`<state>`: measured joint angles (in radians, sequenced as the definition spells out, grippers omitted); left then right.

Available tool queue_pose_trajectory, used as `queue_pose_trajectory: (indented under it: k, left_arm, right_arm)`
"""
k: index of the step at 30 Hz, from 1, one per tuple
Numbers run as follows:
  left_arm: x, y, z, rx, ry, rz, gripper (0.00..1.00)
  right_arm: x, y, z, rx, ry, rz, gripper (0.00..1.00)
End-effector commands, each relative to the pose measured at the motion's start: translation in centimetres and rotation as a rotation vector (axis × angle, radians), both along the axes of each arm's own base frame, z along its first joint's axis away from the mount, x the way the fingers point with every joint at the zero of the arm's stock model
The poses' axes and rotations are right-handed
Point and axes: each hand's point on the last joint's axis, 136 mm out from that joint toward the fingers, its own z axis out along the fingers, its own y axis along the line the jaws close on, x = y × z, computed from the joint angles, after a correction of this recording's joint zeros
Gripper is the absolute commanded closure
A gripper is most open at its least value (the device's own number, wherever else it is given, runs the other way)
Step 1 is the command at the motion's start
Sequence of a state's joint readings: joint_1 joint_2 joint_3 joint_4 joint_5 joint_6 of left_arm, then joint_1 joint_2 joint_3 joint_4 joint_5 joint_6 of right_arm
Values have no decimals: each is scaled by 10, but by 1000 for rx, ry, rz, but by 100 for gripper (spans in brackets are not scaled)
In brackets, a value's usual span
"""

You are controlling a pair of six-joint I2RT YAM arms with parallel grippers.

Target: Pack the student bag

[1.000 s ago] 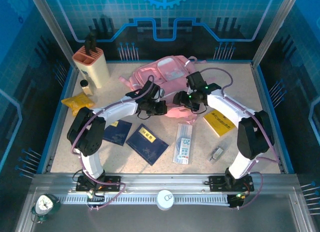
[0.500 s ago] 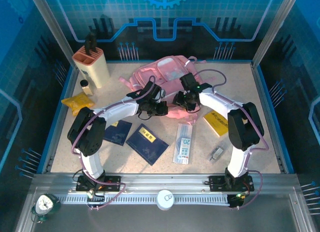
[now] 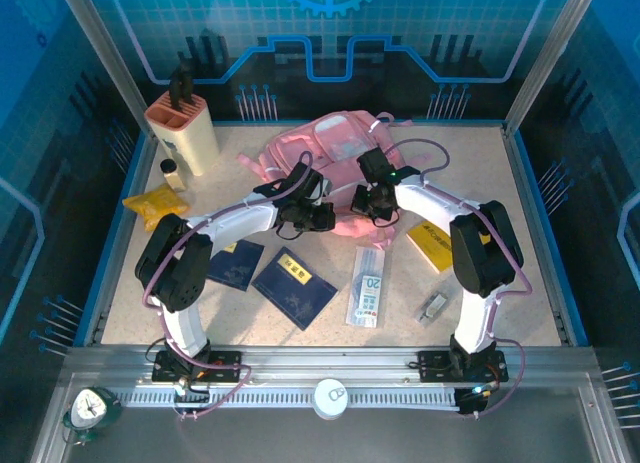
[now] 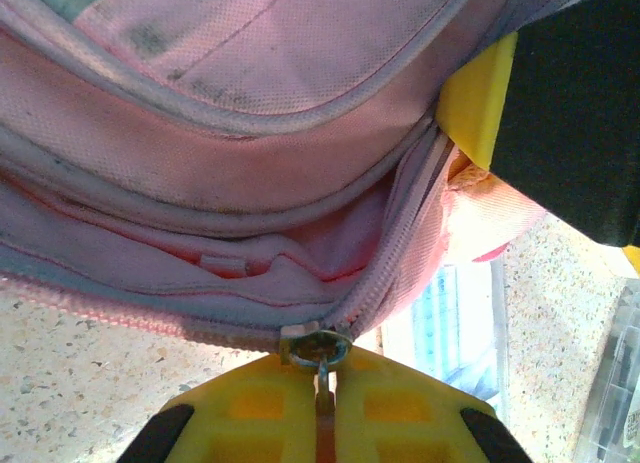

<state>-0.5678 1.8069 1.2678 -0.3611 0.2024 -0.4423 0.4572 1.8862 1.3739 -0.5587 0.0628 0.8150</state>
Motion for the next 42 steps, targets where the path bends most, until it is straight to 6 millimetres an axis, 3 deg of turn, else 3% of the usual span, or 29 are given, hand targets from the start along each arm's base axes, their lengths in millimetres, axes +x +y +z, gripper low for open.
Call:
queue_pose_trajectory:
  k: [1, 10, 17, 20, 26, 29, 33, 36, 42]
  left_arm:
    - [2, 4, 22, -8, -36, -9, 100]
    - [11, 53, 11, 25, -14, 94, 100]
    - [41, 102, -2, 122, -26, 197, 100]
    - [49, 120, -3, 80, -16, 239, 100]
    - [46, 138, -5, 105, -22, 222, 100]
    - [42, 139, -10, 126, -5, 204, 100]
    - [35, 109, -4, 3, 10, 137, 100]
    - [32, 101, 1, -5, 2, 108, 100]
    - [33, 100, 14, 4, -22, 79, 100]
  right_arm:
    - [2, -30, -26, -129, 0, -48, 100]
    - [0, -50, -37, -202, 9, -56, 100]
    - [-3, -52, -39, -214, 13, -53, 100]
    - [-3, -57, -39, -235, 12, -55, 100]
    - [3, -63, -33, -253, 4, -64, 100]
    - [12, -65, -21, -256, -20, -54, 100]
    - [15, -39, 4, -209, -86, 90, 100]
    - [7, 4, 28, -83, -196, 310, 99]
    - [-14, 76, 65, 127, -404, 752, 63]
